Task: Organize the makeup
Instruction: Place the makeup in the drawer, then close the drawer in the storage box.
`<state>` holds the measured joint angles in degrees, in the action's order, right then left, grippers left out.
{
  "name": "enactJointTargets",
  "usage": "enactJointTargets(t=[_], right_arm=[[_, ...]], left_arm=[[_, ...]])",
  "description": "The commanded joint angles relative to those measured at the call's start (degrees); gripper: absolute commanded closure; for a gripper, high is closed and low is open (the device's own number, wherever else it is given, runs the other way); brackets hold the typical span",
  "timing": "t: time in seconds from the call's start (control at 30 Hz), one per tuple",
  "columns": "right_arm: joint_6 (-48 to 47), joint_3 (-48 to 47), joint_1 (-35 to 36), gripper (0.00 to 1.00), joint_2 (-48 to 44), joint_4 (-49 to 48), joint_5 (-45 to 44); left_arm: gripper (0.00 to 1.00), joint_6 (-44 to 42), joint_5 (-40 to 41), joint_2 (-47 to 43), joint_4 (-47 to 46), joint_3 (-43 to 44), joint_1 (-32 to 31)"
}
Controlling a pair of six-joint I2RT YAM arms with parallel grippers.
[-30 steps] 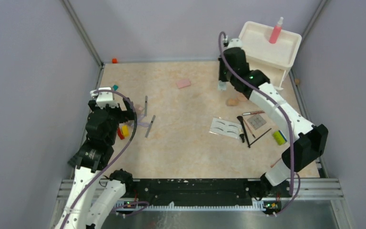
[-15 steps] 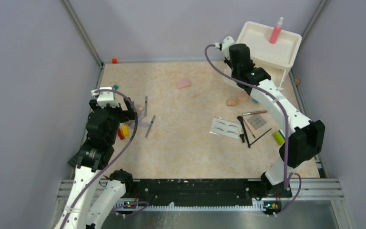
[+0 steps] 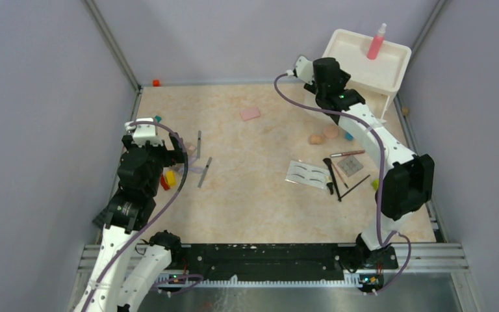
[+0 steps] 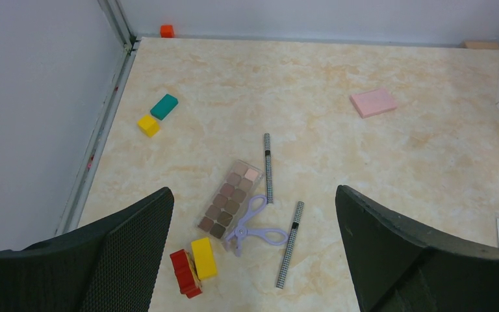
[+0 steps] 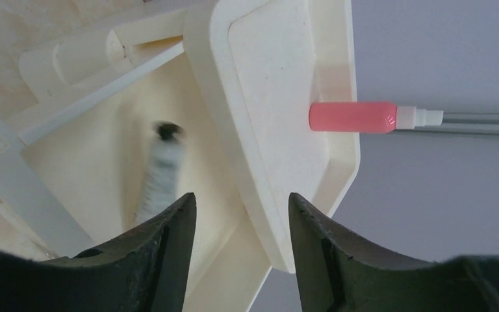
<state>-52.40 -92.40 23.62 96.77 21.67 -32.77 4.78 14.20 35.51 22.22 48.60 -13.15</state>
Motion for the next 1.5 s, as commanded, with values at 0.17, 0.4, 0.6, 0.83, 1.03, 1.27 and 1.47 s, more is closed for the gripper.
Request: enactJointTargets(t=[0.17, 0.4, 0.6, 0.83, 1.03, 1.27, 1.47], right_arm=[[3.48, -4.04, -0.5, 0.39, 1.3, -3.46, -2.65], [28.63, -3.26, -0.45, 0.3, -7.45, -6.17, 0.45], [55.13, 4.36, -0.48, 0.32, -15.09, -1.19, 8.71], [72.47, 19.01, -0.5, 0.36, -24.48, -1.37, 11.24], [77.89, 27.18, -0.45, 0.36, -27.71, 0.43, 7.61], [83.17, 30.97, -0.61, 0.34, -28.08, 1.61, 1.62], [85.47, 30.85, -2.42, 0.33, -26.02, 0.6, 1.22]], left_arm=[[0.01, -0.2, -0.42, -0.16, -3.05, -0.3, 0.23], [0.01, -0.18, -0.84, 0.03, -3.06, -0.29, 0.23], [0.01, -0.39, -1.33, 1.15, -3.83, -0.58, 0.23], [0.01, -0.51, 0.35, 0.26, -3.58, -0.7, 0.35], [0.01, -0.6, -0.87, 1.26, -3.59, -0.6, 0.4], [0.01, -0.58, -0.02, 0.88, -3.49, -0.74, 0.4], [0.01, -0.6, -0.19, 0.95, -3.49, -0.76, 0.4]])
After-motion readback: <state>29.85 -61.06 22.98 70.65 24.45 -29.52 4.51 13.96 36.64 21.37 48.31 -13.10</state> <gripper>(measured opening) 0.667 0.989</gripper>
